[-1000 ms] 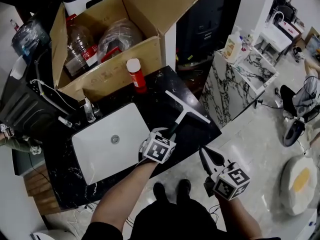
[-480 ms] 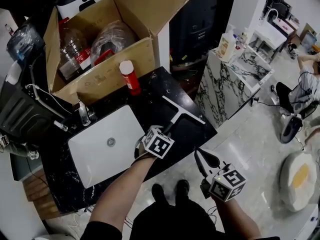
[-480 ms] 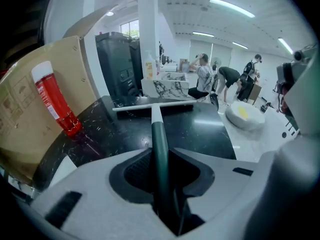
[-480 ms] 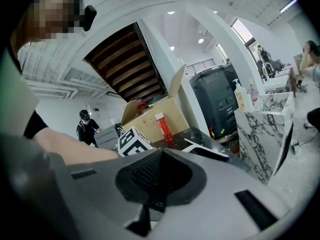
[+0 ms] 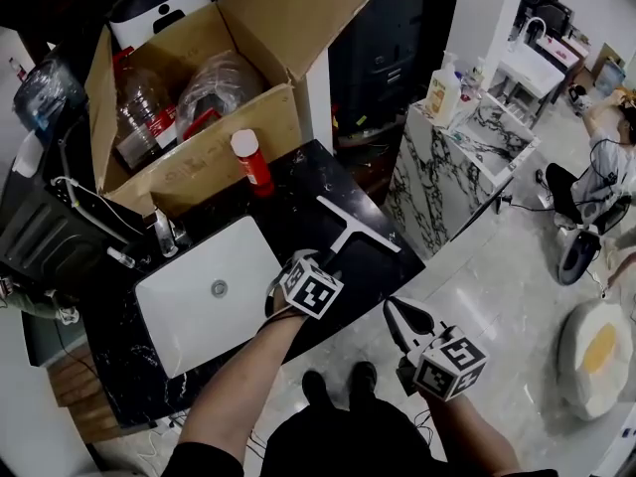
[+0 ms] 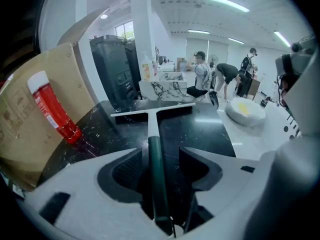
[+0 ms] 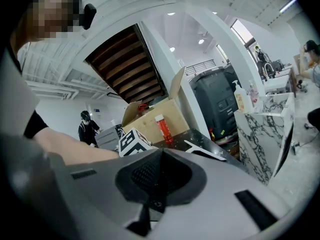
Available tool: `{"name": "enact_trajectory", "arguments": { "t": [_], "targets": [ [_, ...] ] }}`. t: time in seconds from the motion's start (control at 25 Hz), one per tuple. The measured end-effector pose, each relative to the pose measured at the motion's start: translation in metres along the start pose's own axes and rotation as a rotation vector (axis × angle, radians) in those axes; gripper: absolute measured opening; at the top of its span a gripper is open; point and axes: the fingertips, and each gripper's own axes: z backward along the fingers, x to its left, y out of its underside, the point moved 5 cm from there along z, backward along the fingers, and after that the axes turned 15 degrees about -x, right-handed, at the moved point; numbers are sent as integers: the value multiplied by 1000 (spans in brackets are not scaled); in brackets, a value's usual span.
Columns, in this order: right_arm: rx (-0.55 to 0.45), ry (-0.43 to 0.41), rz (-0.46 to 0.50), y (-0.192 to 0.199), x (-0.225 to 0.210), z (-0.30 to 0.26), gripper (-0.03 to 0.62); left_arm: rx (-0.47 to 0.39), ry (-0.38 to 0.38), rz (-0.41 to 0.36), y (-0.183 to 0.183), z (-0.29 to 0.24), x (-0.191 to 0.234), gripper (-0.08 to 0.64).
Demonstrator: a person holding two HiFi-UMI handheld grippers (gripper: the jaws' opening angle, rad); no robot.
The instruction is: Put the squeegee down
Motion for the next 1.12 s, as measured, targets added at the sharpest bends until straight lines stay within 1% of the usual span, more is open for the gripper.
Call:
{"name": "enact_trajectory", "arguments": {
  "t": [0.08,0.24,0.28,0.36,0.4,0.48,0.64,0.68,0.76,0.84,0.92,1.08,1.12],
  "targets": [
    [-5,-10,2,-3,0,-1,6,-44,-30,6,-8,9,3,242],
    [-34,-32,-4,-15,-4,-4,6,-114,-55,34,-24,28,5,232],
    [-38,-38,0,-17,-5,-6,6,-126,-62,31,-28,34,6,221],
    [-49,-57,-14,-20,-7,-9,6,-137,-75,29,-34,47,8,157],
    [-53,-69,-25,-21,-7,-11,6,-142,-81,31,-36,54,8,146],
    [-47,-91,-21,-24,-10,-12,6,-174,-95,40,-44,67,9,146],
    [-34,-130,-6,-32,-14,-15,6,-252,-97,97,-59,94,-2,146],
    [-34,-142,-6,-34,-13,-16,6,-273,-103,101,-61,102,-5,132],
    [-36,-172,-3,-38,-10,-20,6,-337,-117,98,-69,117,-12,101],
    [-37,-195,11,-43,-7,-24,6,-421,-129,116,-79,131,-19,101],
    [-35,-207,27,-48,-4,-27,6,-489,-145,147,-87,143,-24,86],
    [-30,-220,50,-55,8,-33,6,-580,-177,234,-86,173,-23,74],
    [-25,-227,60,-57,12,-35,6,-600,-187,257,-85,181,-21,55]
  ]
}}
